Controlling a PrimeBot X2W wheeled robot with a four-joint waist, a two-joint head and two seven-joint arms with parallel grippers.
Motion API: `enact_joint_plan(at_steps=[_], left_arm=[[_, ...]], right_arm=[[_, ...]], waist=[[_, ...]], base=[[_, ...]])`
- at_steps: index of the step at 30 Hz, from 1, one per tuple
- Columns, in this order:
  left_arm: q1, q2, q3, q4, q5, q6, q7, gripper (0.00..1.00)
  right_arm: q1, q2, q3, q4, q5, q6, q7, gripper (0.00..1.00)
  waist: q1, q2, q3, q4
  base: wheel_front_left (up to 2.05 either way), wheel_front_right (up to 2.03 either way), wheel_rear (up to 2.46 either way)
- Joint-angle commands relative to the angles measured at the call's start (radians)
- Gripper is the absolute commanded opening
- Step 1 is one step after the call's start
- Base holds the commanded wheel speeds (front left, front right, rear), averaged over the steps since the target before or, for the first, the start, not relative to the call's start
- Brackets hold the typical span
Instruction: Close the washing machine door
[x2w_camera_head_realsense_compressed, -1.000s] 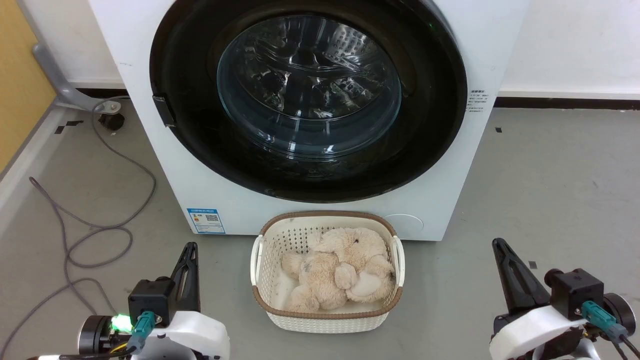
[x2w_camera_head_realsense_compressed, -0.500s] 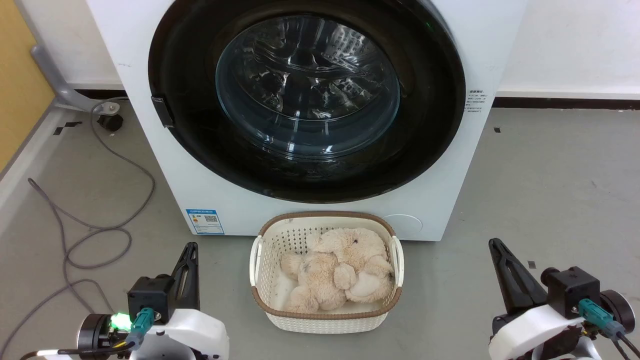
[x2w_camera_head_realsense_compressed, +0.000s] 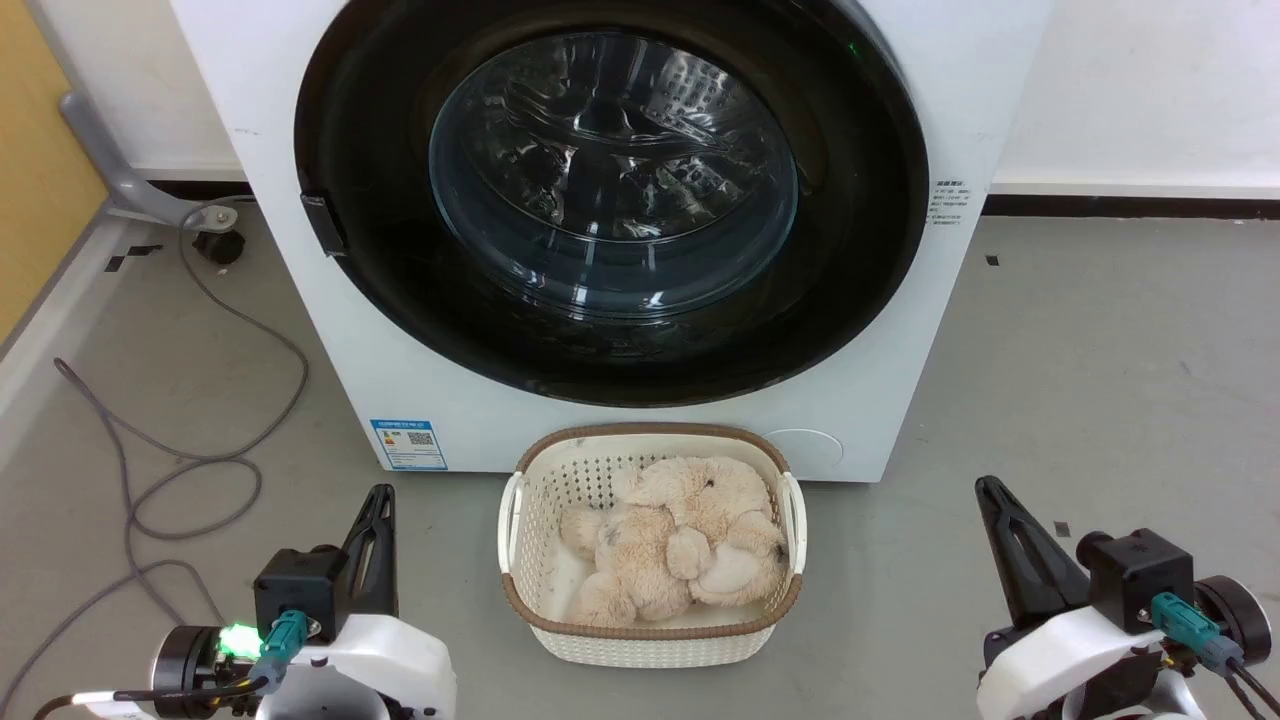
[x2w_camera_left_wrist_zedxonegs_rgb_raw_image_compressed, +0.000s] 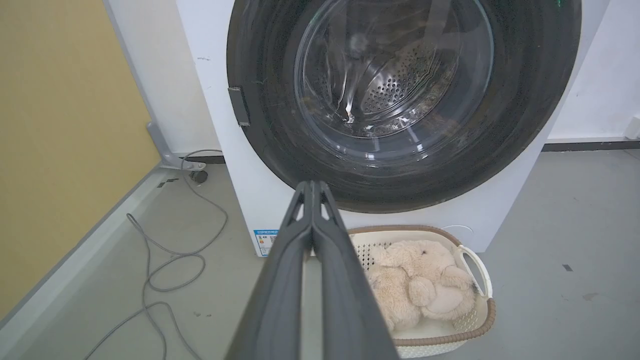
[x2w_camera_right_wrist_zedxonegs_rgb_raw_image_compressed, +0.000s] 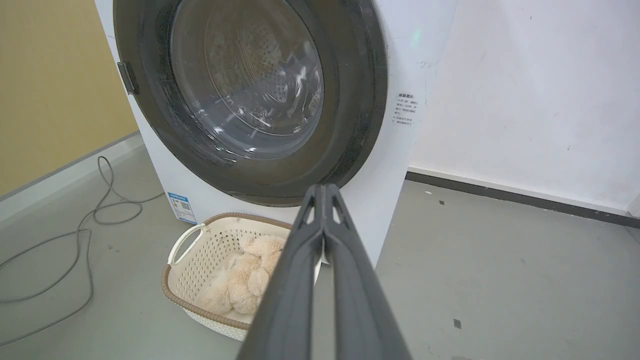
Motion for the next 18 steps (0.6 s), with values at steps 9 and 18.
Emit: enact_joint_plan(at_steps=[9, 18], left_arm=[[0.007, -0.001, 0.003, -0.005, 0.003, -0.005, 0.000, 0.00], [0.007, -0.001, 0.003, -0.005, 0.003, -0.005, 0.000, 0.00]], right_arm=[[0.018, 0.005, 0.001, -0.007, -0.008, -0.001, 0.001, 0.00], [0.018, 0.005, 0.001, -0.007, -0.008, -0.001, 0.001, 0.00]], waist=[[0.0000, 0.0000, 0.000, 0.000], [0.0000, 0.0000, 0.000, 0.000]], base=[[0.00, 0.00, 0.00], [0.00, 0.00, 0.00]])
